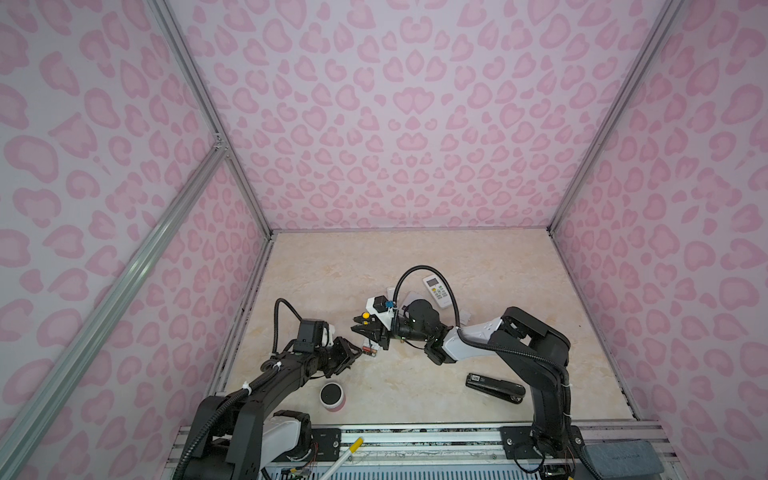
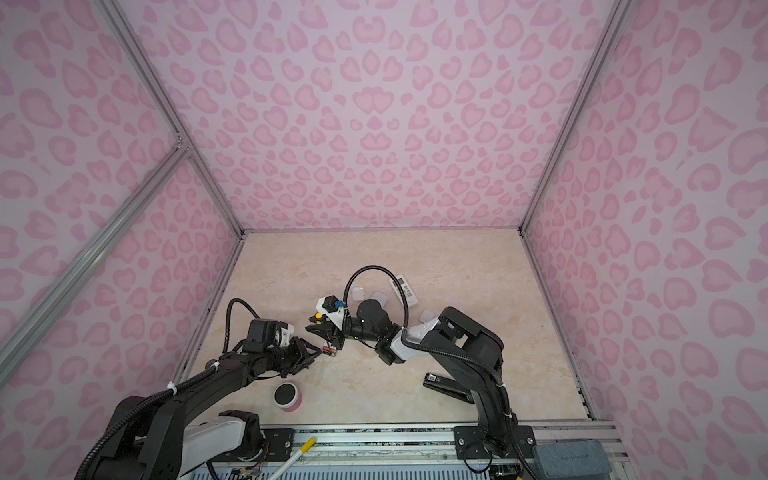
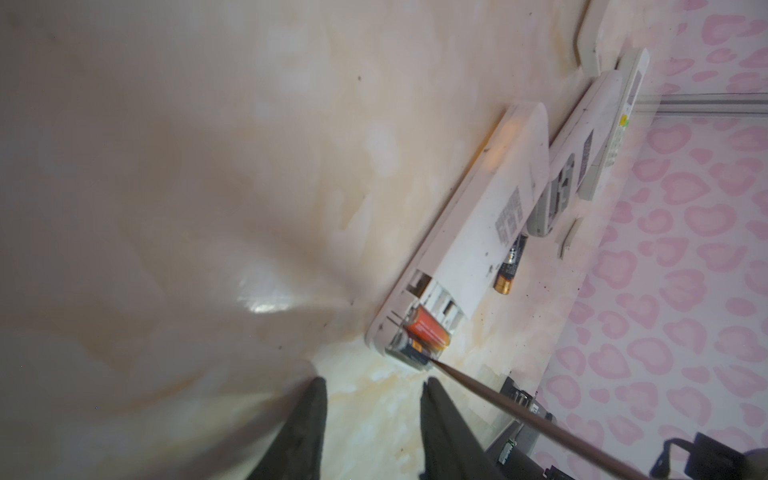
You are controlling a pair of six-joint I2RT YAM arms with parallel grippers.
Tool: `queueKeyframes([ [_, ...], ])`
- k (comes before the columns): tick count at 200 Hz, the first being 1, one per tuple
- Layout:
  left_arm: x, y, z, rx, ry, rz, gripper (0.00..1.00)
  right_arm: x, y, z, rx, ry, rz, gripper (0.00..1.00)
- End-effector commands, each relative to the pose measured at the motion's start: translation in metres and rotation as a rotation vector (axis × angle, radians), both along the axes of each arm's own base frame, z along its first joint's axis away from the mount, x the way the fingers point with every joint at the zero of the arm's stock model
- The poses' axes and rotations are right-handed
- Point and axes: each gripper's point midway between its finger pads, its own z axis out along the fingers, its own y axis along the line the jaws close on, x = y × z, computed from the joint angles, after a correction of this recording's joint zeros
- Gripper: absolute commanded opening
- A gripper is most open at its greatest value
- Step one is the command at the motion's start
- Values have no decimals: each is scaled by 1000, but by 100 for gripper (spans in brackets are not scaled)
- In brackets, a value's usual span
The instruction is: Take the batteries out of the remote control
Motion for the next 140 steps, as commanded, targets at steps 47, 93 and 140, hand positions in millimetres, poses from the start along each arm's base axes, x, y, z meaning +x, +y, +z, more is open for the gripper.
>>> queueKeyframes([
  [47, -13, -3, -3, -2, 19, -30, 37, -2, 0, -3, -13, -75, 10, 0],
  [93, -9, -9, -1, -13, 9, -42, 32, -5, 2, -12, -22, -42, 42, 0],
  [140, -6, -9, -7, -11, 10, -21, 26, -10, -2, -26, -36, -29, 37, 0],
])
